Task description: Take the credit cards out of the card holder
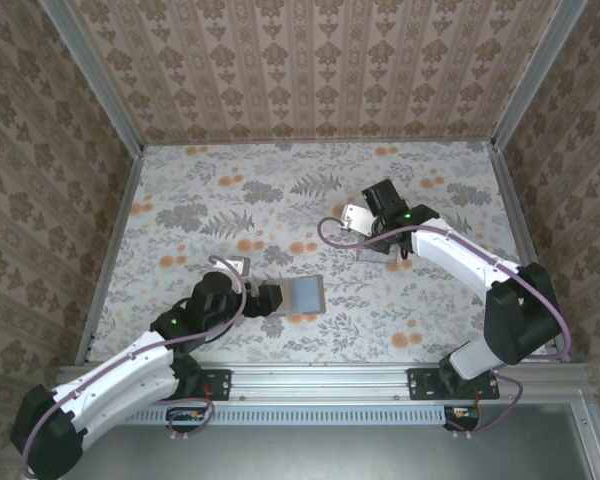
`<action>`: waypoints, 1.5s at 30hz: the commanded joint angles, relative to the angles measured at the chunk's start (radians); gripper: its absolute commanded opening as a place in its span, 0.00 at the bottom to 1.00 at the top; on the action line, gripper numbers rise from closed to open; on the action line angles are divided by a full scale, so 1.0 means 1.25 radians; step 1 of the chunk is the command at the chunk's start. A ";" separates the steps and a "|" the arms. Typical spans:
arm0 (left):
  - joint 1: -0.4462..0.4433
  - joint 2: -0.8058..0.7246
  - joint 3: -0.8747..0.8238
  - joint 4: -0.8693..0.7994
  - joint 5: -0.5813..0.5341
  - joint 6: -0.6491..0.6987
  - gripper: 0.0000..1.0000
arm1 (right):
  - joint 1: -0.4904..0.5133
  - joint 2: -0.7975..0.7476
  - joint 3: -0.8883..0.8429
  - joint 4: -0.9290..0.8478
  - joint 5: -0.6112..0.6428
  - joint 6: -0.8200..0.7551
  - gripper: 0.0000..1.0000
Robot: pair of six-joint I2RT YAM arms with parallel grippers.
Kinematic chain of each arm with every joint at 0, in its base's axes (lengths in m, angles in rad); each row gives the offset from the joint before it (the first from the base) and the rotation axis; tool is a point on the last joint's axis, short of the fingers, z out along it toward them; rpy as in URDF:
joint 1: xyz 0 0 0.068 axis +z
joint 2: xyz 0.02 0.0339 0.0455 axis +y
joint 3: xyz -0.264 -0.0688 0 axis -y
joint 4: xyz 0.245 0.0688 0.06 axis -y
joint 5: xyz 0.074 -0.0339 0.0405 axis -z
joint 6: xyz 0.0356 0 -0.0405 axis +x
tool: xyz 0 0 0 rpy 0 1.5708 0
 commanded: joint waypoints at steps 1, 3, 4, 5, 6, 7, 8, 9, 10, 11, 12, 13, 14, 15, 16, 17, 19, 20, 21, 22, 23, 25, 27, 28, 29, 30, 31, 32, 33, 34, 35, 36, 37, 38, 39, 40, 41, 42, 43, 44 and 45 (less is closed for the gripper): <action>0.001 -0.005 -0.012 -0.003 -0.012 -0.011 1.00 | -0.007 0.014 0.027 0.023 0.028 -0.057 0.00; 0.001 -0.002 -0.012 -0.002 -0.012 -0.012 1.00 | -0.013 0.021 0.028 0.020 0.026 -0.067 0.00; 0.002 0.001 -0.011 -0.002 -0.013 -0.013 1.00 | -0.017 0.023 0.026 0.021 0.028 -0.073 0.00; 0.002 0.003 -0.011 -0.001 -0.013 -0.013 1.00 | -0.021 0.025 0.021 0.025 0.030 -0.076 0.00; 0.004 0.006 -0.010 -0.001 -0.013 -0.012 1.00 | -0.027 0.025 0.016 0.030 0.030 -0.077 0.00; 0.003 0.008 -0.010 -0.002 -0.012 -0.012 1.00 | -0.030 0.025 0.013 0.033 0.029 -0.077 0.00; 0.004 0.010 -0.009 -0.003 -0.012 -0.014 1.00 | -0.031 0.022 0.007 0.036 0.029 -0.081 0.00; 0.006 0.012 -0.008 -0.003 -0.010 -0.014 1.00 | -0.032 0.022 0.003 0.039 0.030 -0.084 0.00; 0.005 0.013 -0.008 -0.003 -0.010 -0.014 1.00 | -0.036 0.021 0.001 0.038 0.029 -0.084 0.00; 0.007 0.014 -0.009 -0.001 -0.009 -0.015 1.00 | -0.036 0.021 0.001 0.037 0.027 -0.083 0.00; 0.007 0.014 -0.008 -0.001 -0.008 -0.015 1.00 | -0.039 0.021 0.000 0.035 0.023 -0.083 0.00; 0.007 0.016 -0.009 0.000 -0.008 -0.015 1.00 | -0.040 0.021 0.000 0.035 0.024 -0.083 0.00; 0.007 0.017 -0.010 -0.001 -0.008 -0.016 1.00 | -0.040 0.022 -0.002 0.032 0.021 -0.083 0.00; 0.008 0.017 -0.009 0.000 -0.007 -0.016 1.00 | -0.041 0.023 -0.005 0.032 0.018 -0.085 0.00; 0.008 0.018 -0.011 0.000 -0.007 -0.016 1.00 | -0.041 0.023 -0.011 0.036 0.020 -0.087 0.00; 0.009 0.018 -0.010 -0.001 -0.007 -0.016 1.00 | -0.043 0.025 -0.016 0.039 0.022 -0.091 0.00; 0.009 0.019 -0.010 -0.002 -0.007 -0.016 1.00 | -0.046 0.026 -0.026 0.041 0.019 -0.096 0.00; 0.009 0.018 -0.010 -0.002 -0.007 -0.017 1.00 | -0.046 0.025 -0.028 0.040 0.016 -0.097 0.00; 0.010 0.018 -0.010 -0.002 -0.007 -0.018 1.00 | -0.047 0.024 -0.031 0.041 0.018 -0.097 0.00; 0.011 0.018 -0.010 -0.003 -0.006 -0.018 1.00 | -0.047 0.021 -0.031 0.040 0.017 -0.096 0.00; 0.010 0.019 -0.010 -0.002 -0.005 -0.018 1.00 | -0.046 0.019 -0.031 0.038 0.016 -0.096 0.00; 0.012 0.022 -0.010 -0.001 -0.003 -0.018 1.00 | -0.047 0.009 -0.034 0.037 0.017 -0.095 0.00; 0.012 0.026 -0.010 0.002 -0.001 -0.019 1.00 | -0.046 -0.002 -0.046 0.042 0.016 -0.099 0.00; 0.012 0.028 -0.011 0.002 0.000 -0.018 1.00 | -0.048 -0.005 -0.050 0.040 0.013 -0.102 0.00; 0.013 0.029 -0.010 0.003 0.001 -0.019 1.00 | -0.047 -0.008 -0.057 0.042 0.011 -0.104 0.00; 0.013 0.030 -0.009 0.002 0.002 -0.020 1.00 | -0.047 -0.009 -0.062 0.042 0.007 -0.106 0.00; 0.013 0.030 -0.008 0.002 0.002 -0.020 1.00 | -0.047 -0.009 -0.065 0.042 0.006 -0.107 0.00; 0.013 0.031 -0.009 0.001 0.002 -0.020 1.00 | -0.048 -0.011 -0.068 0.045 0.006 -0.105 0.00; 0.013 0.030 -0.010 0.001 0.002 -0.020 1.00 | -0.047 -0.011 -0.068 0.047 0.006 -0.104 0.00; 0.013 0.030 -0.010 0.001 0.001 -0.020 1.00 | -0.048 -0.014 -0.068 0.053 0.012 -0.104 0.00; 0.014 0.030 -0.010 0.001 0.002 -0.020 1.00 | -0.047 -0.017 -0.067 0.055 0.017 -0.104 0.00; 0.014 0.030 -0.010 0.002 0.002 -0.020 1.00 | -0.048 -0.020 -0.065 0.056 0.020 -0.102 0.00; 0.014 0.031 -0.010 0.002 0.004 -0.020 1.00 | -0.048 -0.025 -0.063 0.057 0.023 -0.101 0.00; 0.014 0.031 -0.010 0.003 0.006 -0.020 1.00 | -0.048 -0.032 -0.061 0.061 0.024 -0.097 0.00; 0.014 0.033 -0.010 0.005 0.006 -0.020 1.00 | -0.047 -0.038 -0.062 0.063 0.024 -0.095 0.00; 0.015 0.034 -0.010 0.005 0.006 -0.021 1.00 | -0.049 -0.046 -0.062 0.067 0.025 -0.091 0.00; 0.015 0.035 -0.010 0.006 0.008 -0.021 1.00 | -0.049 -0.054 -0.064 0.067 0.023 -0.090 0.00; 0.016 0.036 -0.010 0.007 0.009 -0.021 1.00 | -0.049 -0.059 -0.066 0.065 0.020 -0.090 0.00; 0.015 0.036 -0.011 0.007 0.010 -0.021 1.00 | -0.049 -0.067 -0.070 0.061 0.014 -0.090 0.00; 0.015 0.036 -0.010 0.007 0.009 -0.021 1.00 | -0.049 -0.076 -0.076 0.061 0.009 -0.089 0.00; 0.015 0.036 -0.010 0.007 0.009 -0.021 1.00 | -0.049 -0.083 -0.082 0.063 0.007 -0.089 0.00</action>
